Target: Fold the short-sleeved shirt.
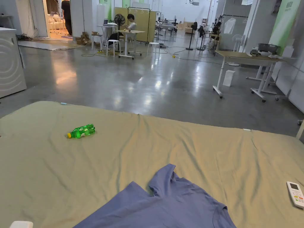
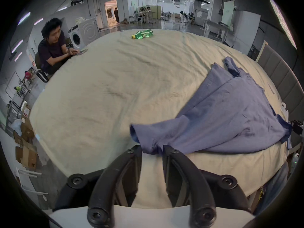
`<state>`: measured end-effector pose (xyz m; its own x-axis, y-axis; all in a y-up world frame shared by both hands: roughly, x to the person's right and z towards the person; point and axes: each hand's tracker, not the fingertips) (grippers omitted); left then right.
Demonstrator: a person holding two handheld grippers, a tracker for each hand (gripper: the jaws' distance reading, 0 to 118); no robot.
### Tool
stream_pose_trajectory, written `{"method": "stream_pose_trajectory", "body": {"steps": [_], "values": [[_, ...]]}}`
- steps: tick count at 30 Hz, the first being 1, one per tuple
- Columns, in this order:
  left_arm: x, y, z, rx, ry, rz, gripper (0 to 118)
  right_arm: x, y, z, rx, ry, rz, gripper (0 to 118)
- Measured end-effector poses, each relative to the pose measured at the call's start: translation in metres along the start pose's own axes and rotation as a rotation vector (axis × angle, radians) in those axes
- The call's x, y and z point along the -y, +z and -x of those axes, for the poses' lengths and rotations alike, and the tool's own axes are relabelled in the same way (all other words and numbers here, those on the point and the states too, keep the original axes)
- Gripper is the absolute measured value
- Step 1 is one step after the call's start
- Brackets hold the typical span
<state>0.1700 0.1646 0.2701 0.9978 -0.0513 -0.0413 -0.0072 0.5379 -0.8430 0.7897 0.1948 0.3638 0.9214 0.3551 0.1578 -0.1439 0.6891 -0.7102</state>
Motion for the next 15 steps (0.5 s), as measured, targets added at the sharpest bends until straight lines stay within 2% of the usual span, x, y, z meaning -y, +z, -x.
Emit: {"method": "stream_pose_trajectory", "body": {"steps": [1, 3, 5, 8, 12, 15], "values": [[0.000, 0.005, -0.001, -0.017, 0.006, -0.017, 44, -0.003, 0.004, 0.001, 0.001, -0.007, -0.019, 66], [-0.004, 0.013, 0.002, -0.042, 0.037, -0.055, 63, -0.011, 0.011, 0.007, 0.013, -0.013, -0.078, 74], [-0.010, 0.022, 0.002, -0.037, 0.065, -0.113, 64, -0.021, 0.020, 0.013, 0.003, -0.020, -0.147, 75], [-0.021, 0.037, -0.011, -0.004, 0.080, -0.210, 64, -0.040, 0.037, 0.029, -0.051, -0.065, -0.248, 84], [-0.034, 0.057, -0.043, 0.084, 0.058, -0.360, 64, -0.057, 0.044, 0.051, -0.108, -0.157, -0.373, 84], [-0.040, 0.073, -0.076, 0.118, 0.028, -0.478, 62, -0.068, 0.045, 0.074, -0.114, -0.192, -0.466, 81]]}}
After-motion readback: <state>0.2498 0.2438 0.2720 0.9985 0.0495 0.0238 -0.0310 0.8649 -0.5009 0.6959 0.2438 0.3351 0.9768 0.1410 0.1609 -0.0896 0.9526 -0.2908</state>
